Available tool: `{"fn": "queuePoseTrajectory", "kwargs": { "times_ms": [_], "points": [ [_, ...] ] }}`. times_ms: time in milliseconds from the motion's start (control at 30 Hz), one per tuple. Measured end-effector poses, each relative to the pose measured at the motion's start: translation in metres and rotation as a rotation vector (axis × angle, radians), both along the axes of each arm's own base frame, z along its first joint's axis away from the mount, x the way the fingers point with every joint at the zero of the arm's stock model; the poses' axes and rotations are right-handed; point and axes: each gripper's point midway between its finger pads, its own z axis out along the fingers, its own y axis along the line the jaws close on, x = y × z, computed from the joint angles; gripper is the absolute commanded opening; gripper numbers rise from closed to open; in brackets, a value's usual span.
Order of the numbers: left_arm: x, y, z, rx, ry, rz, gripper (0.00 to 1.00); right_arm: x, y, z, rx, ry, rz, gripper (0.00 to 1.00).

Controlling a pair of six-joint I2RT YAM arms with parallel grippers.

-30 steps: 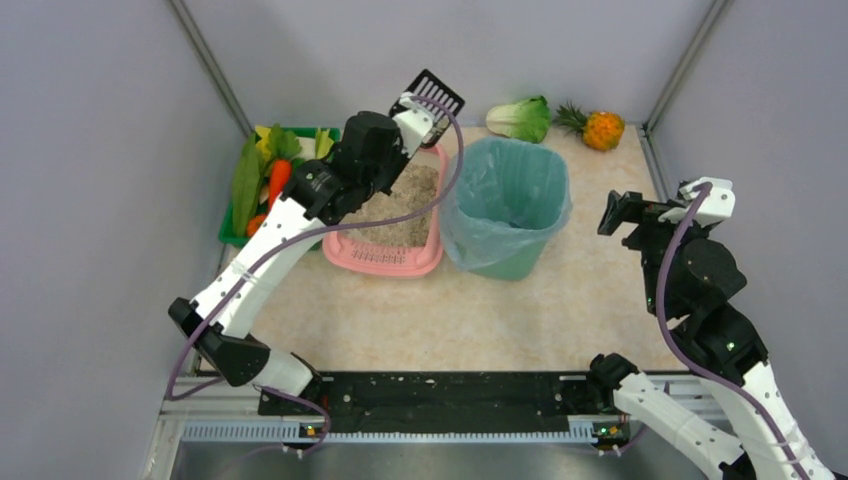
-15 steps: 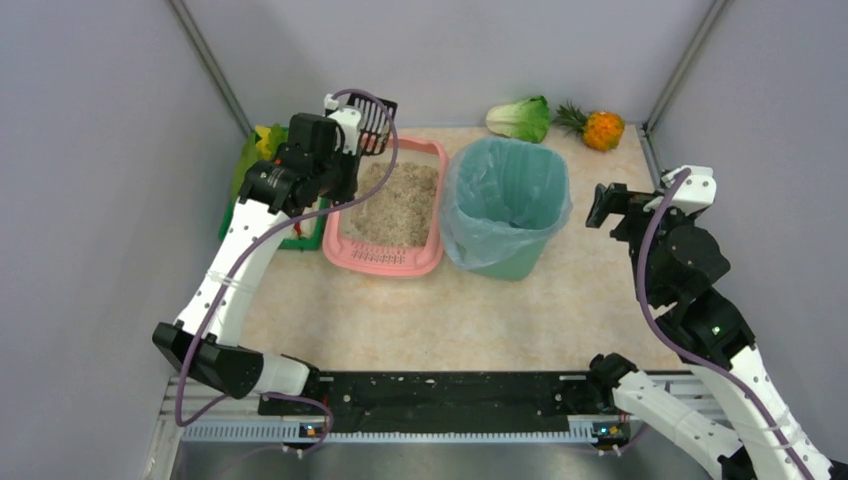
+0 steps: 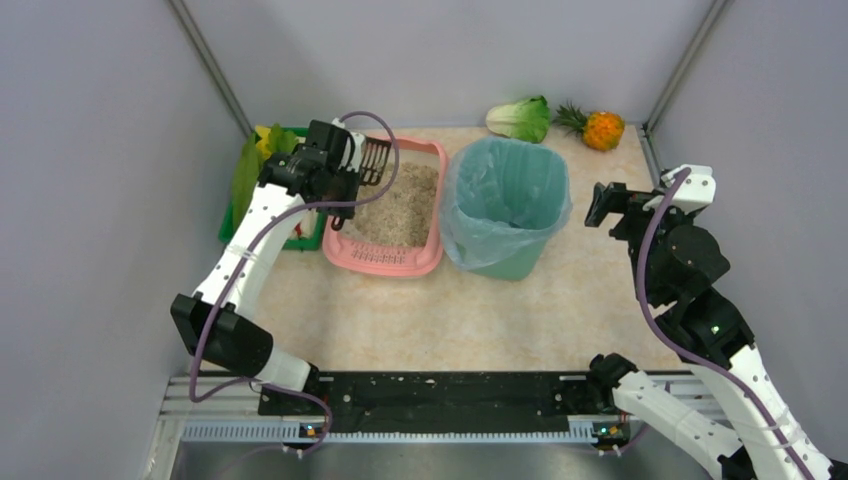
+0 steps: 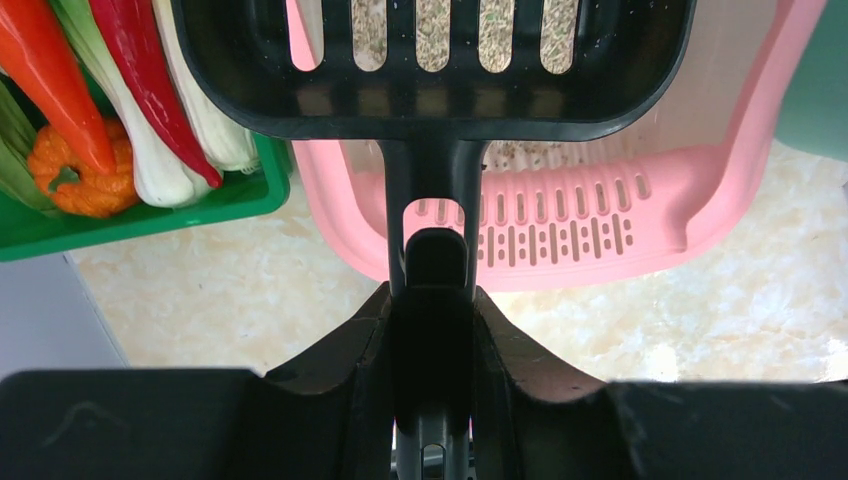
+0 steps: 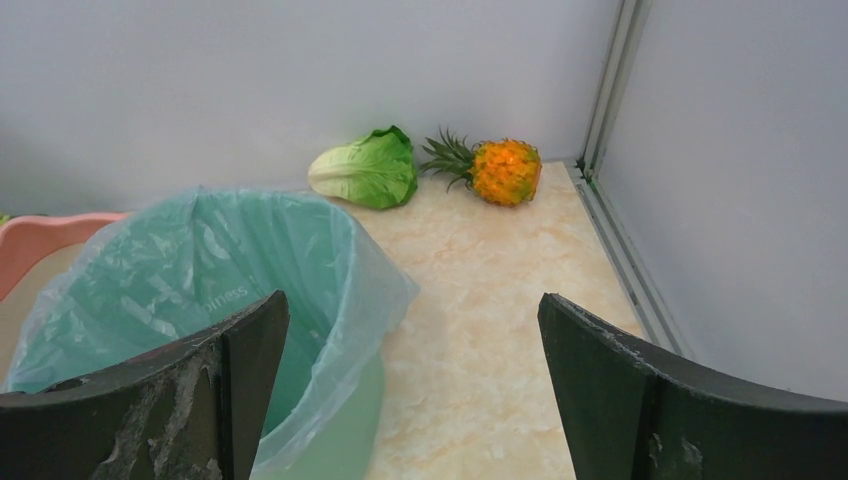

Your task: Clean the litter box

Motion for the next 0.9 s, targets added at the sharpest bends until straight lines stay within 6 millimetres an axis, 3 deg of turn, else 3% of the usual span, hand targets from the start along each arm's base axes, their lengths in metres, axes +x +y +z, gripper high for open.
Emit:
{"fn": "queuePoseTrajectory", "kwargs": {
  "times_ms": [233,567,900],
  "points": [
    [-0.007,0.006,-0.018,0.042,0.082,0.009,0.00,0.000,0.001,0.000,0.001,-0.001,0.003,0.95],
    [-0.021,0.005,-0.066,0.098,0.323,-0.011,0.00,0.000,0.001,-0.002,-0.010,0.011,0.006,0.95],
    [-0.023,0.005,-0.042,0.076,0.210,-0.085,0.01,0.002,0.010,-0.003,-0.016,0.020,0.052,0.95]
  ]
}}
